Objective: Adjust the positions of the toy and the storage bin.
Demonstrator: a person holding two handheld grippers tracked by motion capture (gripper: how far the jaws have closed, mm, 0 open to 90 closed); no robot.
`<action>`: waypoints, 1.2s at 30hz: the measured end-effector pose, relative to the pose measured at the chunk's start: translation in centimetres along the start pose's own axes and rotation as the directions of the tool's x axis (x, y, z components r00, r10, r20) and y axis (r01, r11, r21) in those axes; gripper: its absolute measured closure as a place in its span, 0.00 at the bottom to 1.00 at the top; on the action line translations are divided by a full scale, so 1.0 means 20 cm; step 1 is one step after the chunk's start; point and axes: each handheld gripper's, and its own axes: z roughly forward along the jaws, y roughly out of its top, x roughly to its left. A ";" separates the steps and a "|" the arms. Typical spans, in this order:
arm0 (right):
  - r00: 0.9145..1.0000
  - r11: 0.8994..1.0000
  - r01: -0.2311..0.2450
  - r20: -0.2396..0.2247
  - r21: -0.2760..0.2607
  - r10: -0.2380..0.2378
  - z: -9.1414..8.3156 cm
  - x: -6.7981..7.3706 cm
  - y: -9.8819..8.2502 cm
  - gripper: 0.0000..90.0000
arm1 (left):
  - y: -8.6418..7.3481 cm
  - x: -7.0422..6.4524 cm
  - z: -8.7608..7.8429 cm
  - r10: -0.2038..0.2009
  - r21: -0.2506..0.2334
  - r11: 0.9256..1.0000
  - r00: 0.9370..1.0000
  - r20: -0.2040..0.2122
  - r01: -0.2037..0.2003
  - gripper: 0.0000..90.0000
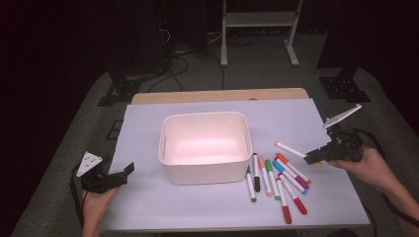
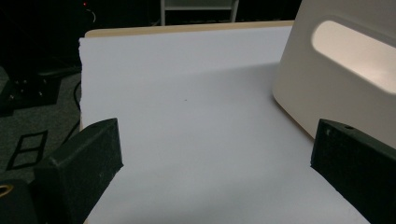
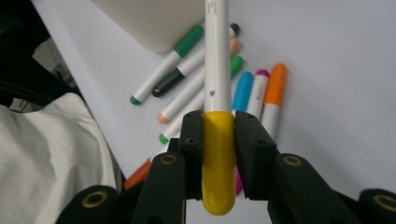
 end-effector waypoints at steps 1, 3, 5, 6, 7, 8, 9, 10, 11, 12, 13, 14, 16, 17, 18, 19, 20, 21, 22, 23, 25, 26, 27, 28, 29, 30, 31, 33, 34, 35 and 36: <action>1.000 1.000 0.020 -0.007 -0.004 -0.020 -0.03 0.03 0.03 0.81 | 0.00 0.00 0.00 0.000 0.000 1.000 1.000 0.000 0.000 0.01; 1.000 1.000 0.028 -0.011 -0.006 -0.028 -0.05 0.05 0.05 0.81 | 0.00 0.00 0.00 0.002 -0.003 1.000 1.000 -0.002 -0.002 0.01; 0.998 0.999 0.053 -0.018 -0.009 -0.053 -0.08 0.10 0.09 0.81 | 0.00 0.00 0.00 0.004 -0.003 1.000 1.000 -0.002 -0.004 0.01; 0.998 0.998 0.064 -0.021 -0.010 -0.064 -0.09 0.12 0.11 0.81 | 0.00 0.00 0.00 0.004 -0.002 1.000 1.000 -0.002 -0.004 0.01; 0.996 0.997 0.081 -0.027 -0.009 -0.081 -0.11 0.16 0.14 0.81 | 0.00 0.00 0.00 0.004 -0.002 1.000 1.000 -0.002 -0.004 0.01; 0.996 0.997 0.081 -0.027 -0.009 -0.081 -0.11 0.16 0.14 0.81 | 0.00 0.00 0.00 0.004 -0.002 1.000 1.000 -0.002 -0.004 0.01; 0.996 0.996 0.088 -0.033 -0.012 -0.089 -0.12 0.17 0.15 0.81 | 0.00 0.00 0.00 0.002 -0.003 1.000 1.000 -0.001 -0.002 0.01; 0.994 0.995 0.103 -0.043 -0.016 -0.104 -0.12 0.20 0.18 0.81 | 0.00 0.00 0.00 0.003 0.000 1.000 1.000 -0.001 -0.003 0.01; 0.992 0.993 0.117 -0.047 -0.015 -0.117 -0.13 0.21 0.20 0.81 | 0.00 0.00 0.00 0.003 0.000 1.000 1.000 0.000 -0.003 0.01; 0.990 0.992 0.129 -0.054 -0.011 -0.129 -0.13 0.24 0.23 0.81 | 0.00 0.00 0.00 0.003 0.001 1.000 1.000 0.000 -0.003 0.01; 0.989 0.991 0.135 -0.059 -0.010 -0.135 -0.13 0.25 0.25 0.81 | 0.00 0.00 0.00 0.003 0.001 1.000 1.000 0.000 -0.003 0.01; 0.987 0.989 0.149 -0.064 -0.005 -0.149 -0.12 0.28 0.27 0.81 | 0.00 0.00 0.00 0.003 0.001 1.000 1.000 0.000 -0.003 0.01; 0.984 0.986 0.165 -0.074 -0.004 -0.165 -0.12 0.31 0.31 0.81 | 0.00 0.00 0.00 0.004 -0.001 1.000 1.000 -0.001 -0.004 0.01; 0.980 0.984 0.176 -0.091 0.006 -0.175 -0.10 0.34 0.36 0.81 | 0.00 0.01 -0.01 0.004 -0.001 1.000 1.000 0.000 -0.004 0.01; 0.980 0.984 0.176 -0.091 0.006 -0.175 -0.10 0.34 0.36 0.81 | 0.00 0.01 -0.01 0.003 -0.001 1.000 1.000 -0.001 -0.003 0.01; 0.979 0.983 0.183 -0.095 0.008 -0.181 -0.09 0.35 0.37 0.81 | 0.00 0.01 -0.01 0.000 -0.004 1.000 1.000 -0.001 0.000 0.01; 0.976 0.981 0.194 -0.099 0.014 -0.191 -0.08 0.37 0.40 0.81 | 0.00 0.01 -0.01 0.000 -0.004 1.000 1.000 -0.002 0.000 0.01; 0.970 0.977 0.211 -0.125 0.014 -0.208 -0.06 0.39 0.44 0.81 | 0.00 0.01 -0.01 0.000 -0.004 1.000 1.000 -0.002 0.000 0.01; 0.970 0.977 0.211 -0.125 0.014 -0.208 -0.06 0.39 0.44 0.81 | 0.00 0.01 -0.01 -0.001 -0.004 1.000 1.000 -0.001 0.001 0.01; 0.969 0.977 0.214 -0.130 0.014 -0.211 -0.05 0.40 0.45 0.81 | 0.00 0.01 -0.01 -0.001 -0.005 1.000 1.000 -0.001 0.001 0.01; 0.963 0.972 0.235 -0.138 0.022 -0.230 -0.03 0.44 0.50 0.81 | 0.00 0.01 -0.01 0.001 -0.004 1.000 1.000 0.001 -0.001 0.01; 0.961 0.970 0.241 -0.146 0.025 -0.235 -0.01 0.45 0.52 0.81 | 0.00 0.01 -0.01 0.002 -0.003 1.000 1.000 0.001 -0.002 0.01; 0.957 0.966 0.256 -0.149 0.030 -0.249 0.00 0.47 0.55 0.81 | 0.00 0.01 -0.01 0.001 -0.003 1.000 1.000 0.002 -0.001 0.01; 0.952 0.962 0.270 -0.156 0.038 -0.262 0.03 0.49 0.58 0.81 | 0.00 0.01 -0.01 0.001 -0.003 1.000 1.000 0.002 -0.001 0.01; 0.946 0.956 0.290 -0.164 0.040 -0.280 0.05 0.51 0.62 0.81 | 0.00 0.01 -0.01 0.000 -0.005 1.000 1.000 0.002 0.000 0.01; 0.946 0.956 0.290 -0.164 0.040 -0.280 0.05 0.51 0.62 0.81 | 0.00 0.01 -0.01 0.000 -0.005 1.000 1.000 0.002 0.000 0.01; 0.944 0.954 0.297 -0.166 0.046 -0.285 0.07 0.52 0.64 0.81 | 0.00 0.01 -0.01 -0.003 -0.006 1.000 1.000 0.004 0.003 0.01; 0.933 0.945 0.324 -0.185 0.054 -0.309 0.12 0.55 0.71 0.81 | 0.00 0.01 -0.01 -0.007 -0.006 1.000 1.000 0.006 0.007 0.01; 0.933 0.945 0.324 -0.185 0.054 -0.309 0.12 0.55 0.71 0.81 | 0.00 0.01 -0.01 -0.007 -0.006 1.000 1.000 0.006 0.007 0.01; 0.929 0.941 0.333 -0.192 0.057 -0.317 0.14 0.56 0.73 0.81 | 0.00 0.01 -0.01 -0.009 -0.006 1.000 1.000 0.007 0.009 0.01; 0.925 0.938 0.342 -0.197 0.063 -0.324 0.16 0.57 0.76 0.81 | 0.00 0.02 -0.01 -0.010 -0.007 1.000 1.000 0.009 0.010 0.01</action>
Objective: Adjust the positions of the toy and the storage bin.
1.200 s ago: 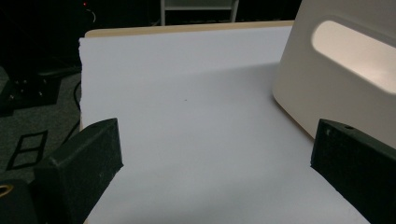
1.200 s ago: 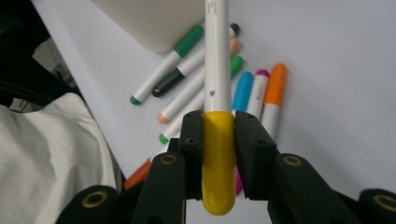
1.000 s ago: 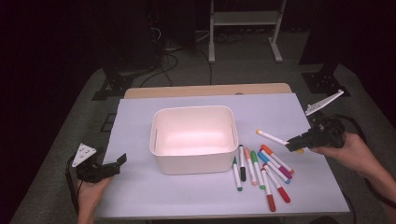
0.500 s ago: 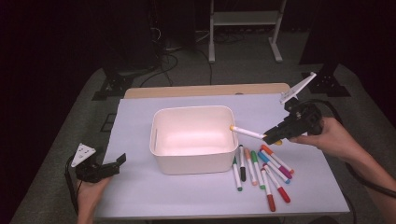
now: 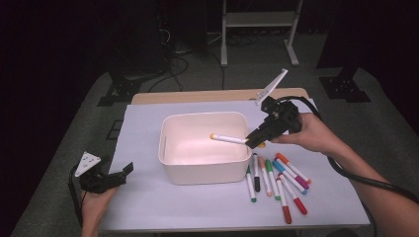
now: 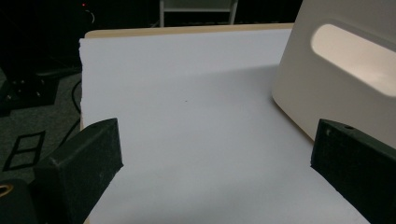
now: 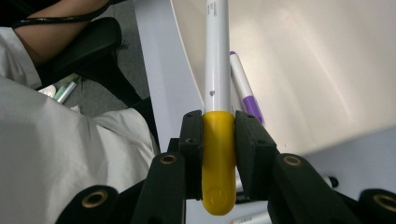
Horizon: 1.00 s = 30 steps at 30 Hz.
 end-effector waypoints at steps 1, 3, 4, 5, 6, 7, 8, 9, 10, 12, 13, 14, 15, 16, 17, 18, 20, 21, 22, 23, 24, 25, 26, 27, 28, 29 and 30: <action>1.000 1.000 0.008 -0.004 0.012 -0.008 0.03 0.00 0.03 0.81 | 0.00 0.00 0.00 -0.001 -0.001 1.000 1.000 0.000 0.001 0.01; 1.000 0.999 0.020 -0.010 0.025 -0.019 0.07 -0.01 0.07 0.81 | 0.00 0.00 0.00 -0.003 -0.005 1.000 1.000 -0.001 0.003 0.01; 1.000 0.999 0.023 -0.012 0.033 -0.023 0.09 -0.02 0.09 0.81 | 0.00 0.00 0.00 -0.004 -0.005 1.000 1.000 -0.001 0.004 0.01; 1.000 0.999 0.029 -0.013 0.038 -0.028 0.11 -0.02 0.11 0.81 | 0.00 0.00 -0.01 -0.006 -0.006 1.000 1.000 0.000 0.006 0.01; 0.999 0.998 0.036 -0.013 0.050 -0.036 0.13 -0.03 0.13 0.81 | 0.00 0.00 -0.01 -0.005 -0.005 1.000 1.000 0.000 0.005 0.01; 0.999 0.997 0.045 -0.005 0.061 -0.045 0.15 -0.03 0.15 0.81 | 0.00 0.00 -0.01 -0.001 -0.003 1.000 1.000 0.000 0.001 0.01; 0.999 0.996 0.050 0.009 0.072 -0.051 0.18 -0.04 0.17 0.81 | 0.00 0.00 -0.01 0.000 -0.006 1.000 1.000 0.001 0.000 0.01; 0.998 0.995 0.056 0.006 0.087 -0.057 0.22 -0.05 0.20 0.81 | 0.00 0.00 -0.01 -0.002 -0.008 1.000 1.000 0.002 0.003 0.01; 0.998 0.995 0.056 0.006 0.087 -0.057 0.22 -0.05 0.20 0.81 | 0.00 0.00 -0.01 -0.002 -0.008 1.000 1.000 0.002 0.003 0.01; 0.998 0.992 0.063 0.006 0.105 -0.064 0.27 -0.07 0.22 0.81 | 0.00 0.00 -0.01 -0.003 -0.010 1.000 1.000 0.001 0.003 0.01; 0.998 0.991 0.068 -0.007 0.117 -0.067 0.31 -0.08 0.24 0.81 | 0.00 0.01 -0.01 -0.002 -0.010 1.000 1.000 0.002 0.002 0.01; 0.998 0.991 0.068 -0.007 0.117 -0.067 0.31 -0.08 0.24 0.81 | 0.00 0.01 -0.01 -0.002 -0.010 1.000 1.000 0.002 0.002 0.01; 0.998 0.990 0.067 -0.011 0.120 -0.067 0.33 -0.08 0.25 0.81 | 0.00 0.01 -0.01 -0.004 -0.011 1.000 1.000 0.001 0.004 0.01; 0.997 0.989 0.072 -0.015 0.132 -0.071 0.36 -0.09 0.26 0.81 | 0.00 0.01 -0.01 -0.003 -0.011 1.000 1.000 0.001 0.003 0.01; 0.997 0.988 0.073 -0.021 0.138 -0.071 0.38 -0.09 0.27 0.81 | 0.00 0.01 -0.01 -0.003 -0.011 1.000 1.000 0.001 0.003 0.01; 0.997 0.987 0.077 -0.026 0.143 -0.074 0.40 -0.10 0.28 0.81 | 0.00 0.01 -0.02 -0.004 -0.012 1.000 1.000 0.001 0.004 0.01; 0.997 0.985 0.075 -0.035 0.153 -0.071 0.43 -0.10 0.29 0.81 | 0.00 0.01 -0.02 -0.004 -0.012 1.000 1.000 0.001 0.004 0.01; 0.996 0.984 0.082 -0.039 0.155 -0.077 0.45 -0.11 0.30 0.81 | 0.00 0.01 -0.02 -0.005 -0.013 1.000 1.000 0.000 0.005 0.01; 0.996 0.985 0.079 -0.045 0.156 -0.073 0.46 -0.11 0.30 0.81 | 0.00 0.01 -0.02 -0.006 -0.013 1.000 1.000 0.001 0.006 0.01; 0.996 0.984 0.078 -0.047 0.161 -0.071 0.48 -0.11 0.30 0.81 | 0.00 0.01 -0.02 -0.006 -0.015 1.000 1.000 0.000 0.006 0.01; 0.996 0.983 0.078 -0.048 0.168 -0.070 0.49 -0.12 0.31 0.81 | 0.00 0.01 -0.02 -0.007 -0.016 1.000 1.000 0.000 0.007 0.01; 0.996 0.980 0.071 -0.064 0.187 -0.060 0.52 -0.12 0.31 0.80 | 0.00 0.01 -0.02 -0.009 -0.017 1.000 1.000 0.001 0.009 0.01; 0.996 0.980 0.071 -0.064 0.187 -0.060 0.52 -0.12 0.31 0.80 | 0.00 0.01 -0.02 -0.009 -0.017 1.000 1.000 0.001 0.009 0.01; 0.996 0.978 0.069 -0.067 0.196 -0.057 0.53 -0.13 0.31 0.80 | 0.00 0.01 -0.02 -0.005 -0.015 1.000 1.000 0.001 0.005 0.01; 0.997 0.979 0.062 -0.064 0.195 -0.050 0.54 -0.14 0.31 0.76 | 0.00 0.01 -0.02 -0.005 -0.016 1.000 1.000 0.001 0.005 0.01; 0.998 0.981 0.052 -0.054 0.189 -0.042 0.56 -0.14 0.30 0.73 | 0.00 0.01 -0.02 -0.005 -0.016 1.000 1.000 0.001 0.005 0.01; 0.998 0.981 0.052 -0.054 0.189 -0.042 0.56 -0.14 0.30 0.73 | 0.00 0.01 -0.02 -0.004 -0.016 1.000 1.000 0.001 0.004 0.01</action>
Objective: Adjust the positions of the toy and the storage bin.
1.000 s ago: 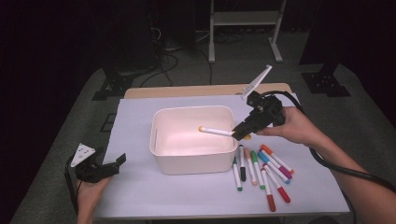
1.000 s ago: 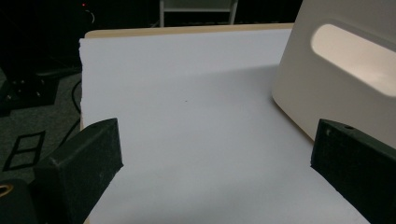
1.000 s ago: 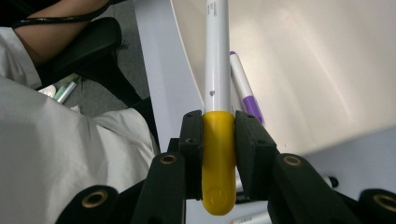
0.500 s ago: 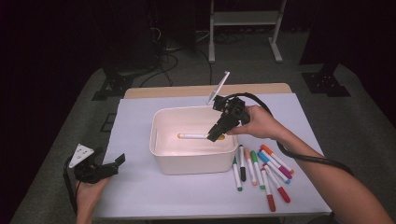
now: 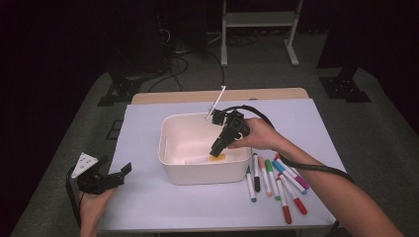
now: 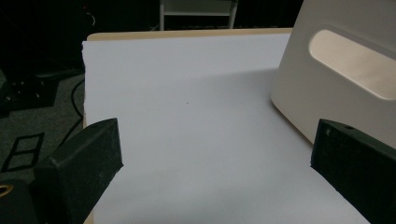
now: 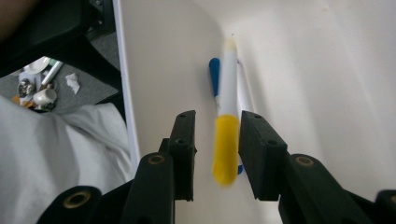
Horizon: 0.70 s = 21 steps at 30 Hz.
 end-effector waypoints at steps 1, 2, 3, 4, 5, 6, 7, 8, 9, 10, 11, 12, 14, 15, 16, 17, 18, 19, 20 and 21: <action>1.000 1.000 -0.005 0.002 -0.006 0.005 0.00 0.00 0.00 0.73 | 0.00 0.00 0.00 0.001 0.000 1.000 1.000 0.000 -0.001 0.01; 1.000 1.000 -0.002 0.001 -0.015 0.002 -0.01 0.00 -0.01 0.73 | 0.00 0.00 0.00 0.000 0.000 1.000 1.000 0.000 0.000 0.01; 1.000 1.000 -0.005 0.007 -0.016 0.005 -0.01 0.00 -0.02 0.73 | 0.00 0.00 0.00 0.002 0.004 1.000 1.000 0.000 -0.002 0.01; 1.000 1.000 -0.003 0.012 -0.013 0.003 -0.02 0.00 -0.02 0.73 | 0.00 0.00 0.00 0.001 0.004 1.000 1.000 0.001 -0.001 0.01; 1.000 1.000 -0.002 0.021 -0.022 0.002 -0.04 0.01 -0.04 0.74 | 0.00 0.00 0.00 0.001 0.004 1.000 1.000 0.001 -0.001 0.01; 1.000 1.000 -0.002 0.021 -0.022 0.002 -0.04 0.01 -0.04 0.74 | 0.00 0.00 0.00 0.001 0.004 1.000 1.000 0.001 -0.001 0.01; 1.000 0.999 -0.006 0.028 -0.036 0.007 -0.07 0.01 -0.06 0.74 | 0.00 0.00 0.00 0.000 0.004 1.000 1.000 0.001 0.000 0.01; 1.000 0.999 -0.006 0.028 -0.036 0.007 -0.07 0.01 -0.06 0.74 | 0.00 0.00 0.01 0.000 0.005 1.000 1.000 0.001 0.000 0.01; 0.999 0.999 -0.005 0.031 -0.048 0.007 -0.08 0.01 -0.07 0.74 | 0.00 -0.01 0.01 0.001 0.005 1.000 1.000 0.001 -0.001 0.01; 0.999 0.998 -0.010 0.034 -0.061 0.012 -0.10 0.02 -0.09 0.74 | 0.00 -0.01 0.01 0.001 0.005 1.000 1.000 0.001 -0.001 0.01; 0.999 0.997 -0.011 0.039 -0.072 0.013 -0.12 0.02 -0.10 0.74 | 0.00 -0.01 0.01 0.001 0.005 1.000 1.000 0.001 -0.001 0.01; 0.999 0.997 -0.018 0.050 -0.079 0.022 -0.15 0.02 -0.12 0.74 | 0.00 -0.01 0.01 0.001 0.004 1.000 1.000 0.001 -0.001 0.01; 0.998 0.995 -0.024 0.060 -0.096 0.029 -0.19 0.03 -0.16 0.74 | 0.00 -0.01 0.01 0.002 0.005 1.000 1.000 0.000 -0.002 0.01; 0.997 0.995 -0.025 0.065 -0.101 0.032 -0.20 0.03 -0.17 0.74 | 0.00 -0.01 0.01 0.002 0.005 1.000 1.000 0.000 -0.002 0.01; 0.997 0.994 -0.030 0.073 -0.109 0.039 -0.23 0.03 -0.19 0.74 | 0.00 -0.01 0.01 0.002 0.005 1.000 1.000 -0.001 -0.002 0.01; 0.995 0.991 -0.041 0.085 -0.129 0.053 -0.28 0.04 -0.24 0.74 | 0.00 -0.01 0.01 0.002 0.005 1.000 1.000 -0.001 -0.002 0.01; 0.995 0.991 -0.041 0.085 -0.129 0.053 -0.28 0.04 -0.24 0.74 | 0.00 -0.01 0.01 0.002 0.006 1.000 1.000 -0.002 -0.002 0.01; 0.994 0.990 -0.046 0.091 -0.137 0.059 -0.29 0.04 -0.25 0.74 | 0.00 -0.01 0.01 0.002 0.006 1.000 1.000 -0.002 -0.002 0.01; 0.993 0.987 -0.054 0.095 -0.149 0.068 -0.32 0.04 -0.28 0.74 | 0.00 -0.01 0.01 0.003 0.006 1.000 1.000 -0.002 -0.003 0.01; 0.992 0.984 -0.059 0.104 -0.166 0.076 -0.35 0.05 -0.32 0.73 | 0.00 -0.01 0.01 0.002 0.005 1.000 1.000 -0.003 -0.002 0.01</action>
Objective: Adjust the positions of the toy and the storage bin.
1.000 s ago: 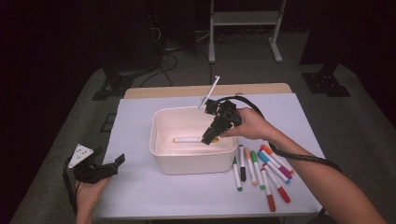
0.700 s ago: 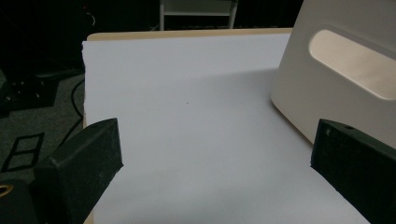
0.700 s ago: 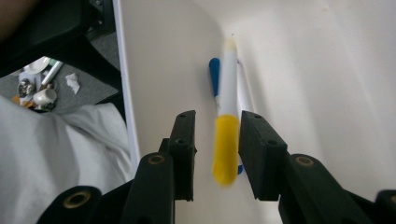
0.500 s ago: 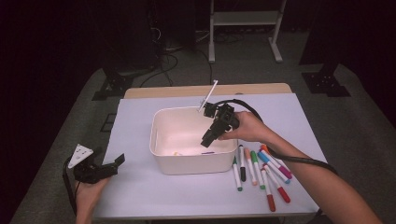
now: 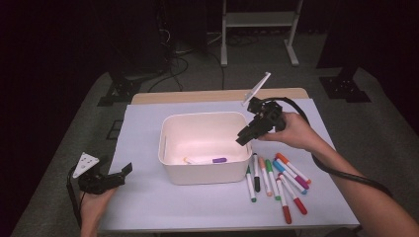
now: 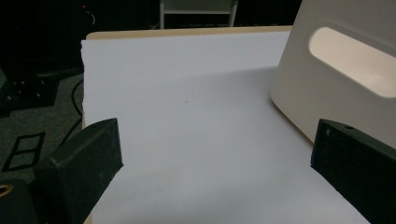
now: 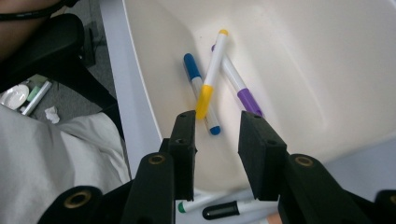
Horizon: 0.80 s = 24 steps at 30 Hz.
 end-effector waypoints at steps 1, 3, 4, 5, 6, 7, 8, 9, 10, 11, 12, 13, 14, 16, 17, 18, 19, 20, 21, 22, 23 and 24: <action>1.000 1.000 0.000 0.000 0.000 0.000 0.00 0.00 0.00 0.73 | 0.00 0.00 0.00 0.000 0.000 1.000 1.000 0.000 0.000 0.01; 1.000 1.000 -0.008 0.015 -0.022 0.008 -0.05 -0.01 -0.05 0.72 | 0.00 0.00 0.00 0.003 -0.001 1.000 1.000 0.000 -0.003 0.01; 0.999 0.999 -0.024 0.023 -0.038 0.025 -0.09 -0.01 -0.09 0.72 | 0.00 0.00 0.00 0.004 -0.001 1.000 1.000 -0.001 -0.004 0.01; 0.999 0.999 -0.024 0.023 -0.038 0.025 -0.09 -0.01 -0.09 0.72 | 0.00 0.00 0.00 0.004 -0.001 1.000 1.000 -0.001 -0.004 0.01; 0.999 0.998 -0.035 0.032 -0.043 0.037 -0.10 -0.02 -0.12 0.72 | 0.00 0.00 0.00 0.004 0.001 1.000 1.000 0.000 -0.004 0.01; 0.998 0.998 -0.048 0.041 -0.052 0.050 -0.12 -0.03 -0.16 0.71 | 0.00 0.00 0.00 0.004 0.003 1.000 1.000 0.000 -0.004 0.01; 0.997 0.996 -0.061 0.045 -0.060 0.064 -0.14 -0.04 -0.19 0.71 | 0.00 0.00 0.00 0.004 0.004 1.000 1.000 0.001 -0.004 0.01; 0.996 0.995 -0.073 0.049 -0.069 0.077 -0.15 -0.05 -0.22 0.71 | 0.00 0.00 0.00 0.004 0.004 1.000 1.000 0.001 -0.004 0.01; 0.993 0.993 -0.097 0.056 -0.074 0.102 -0.16 -0.07 -0.27 0.71 | 0.00 0.00 0.01 0.004 0.004 1.000 1.000 0.001 -0.004 0.01; 0.993 0.993 -0.097 0.056 -0.074 0.102 -0.16 -0.07 -0.27 0.71 | 0.00 0.00 0.01 0.005 0.004 1.000 1.000 0.001 -0.005 0.01; 0.990 0.990 -0.122 0.067 -0.075 0.127 -0.17 -0.09 -0.33 0.71 | 0.00 -0.01 0.01 0.005 0.005 1.000 1.000 0.000 -0.005 0.01; 0.990 0.990 -0.122 0.067 -0.075 0.127 -0.17 -0.09 -0.33 0.71 | 0.00 -0.01 0.01 0.005 0.005 1.000 1.000 0.000 -0.005 0.01; 0.988 0.989 -0.131 0.071 -0.075 0.137 -0.17 -0.10 -0.36 0.71 | 0.00 -0.01 0.01 0.007 0.007 1.000 1.000 0.000 -0.007 0.01; 0.983 0.984 -0.158 0.084 -0.082 0.165 -0.17 -0.14 -0.45 0.71 | 0.00 -0.01 0.01 0.009 0.010 1.000 1.000 0.001 -0.009 0.01; 0.983 0.984 -0.158 0.084 -0.082 0.165 -0.17 -0.14 -0.45 0.71 | 0.00 -0.01 0.01 0.010 0.010 1.000 1.000 0.001 -0.010 0.01; 0.982 0.984 -0.161 0.088 -0.082 0.168 -0.16 -0.15 -0.47 0.71 | 0.00 -0.01 0.01 0.009 0.010 1.000 1.000 0.000 -0.009 0.01; 0.980 0.981 -0.172 0.090 -0.086 0.180 -0.16 -0.16 -0.50 0.71 | 0.00 -0.01 0.01 0.009 0.011 1.000 1.000 -0.001 -0.009 0.01; 0.977 0.979 -0.183 0.090 -0.090 0.191 -0.15 -0.18 -0.52 0.71 | 0.00 0.00 0.01 0.006 0.009 1.000 1.000 -0.001 -0.006 0.01; 0.976 0.977 -0.192 0.088 -0.090 0.200 -0.14 -0.19 -0.55 0.71 | 0.00 0.00 0.01 0.005 0.009 1.000 1.000 -0.001 -0.005 0.01; 0.972 0.974 -0.206 0.093 -0.092 0.214 -0.13 -0.21 -0.60 0.70 | 0.00 0.00 0.01 0.006 0.010 1.000 1.000 -0.002 -0.006 0.01; 0.972 0.974 -0.206 0.093 -0.092 0.214 -0.13 -0.21 -0.60 0.70 | 0.00 0.00 0.01 0.006 0.010 1.000 1.000 -0.002 -0.006 0.01; 0.970 0.971 -0.219 0.088 -0.092 0.227 -0.12 -0.22 -0.62 0.70 | 0.00 0.00 0.01 0.006 0.010 1.000 1.000 -0.001 -0.006 0.01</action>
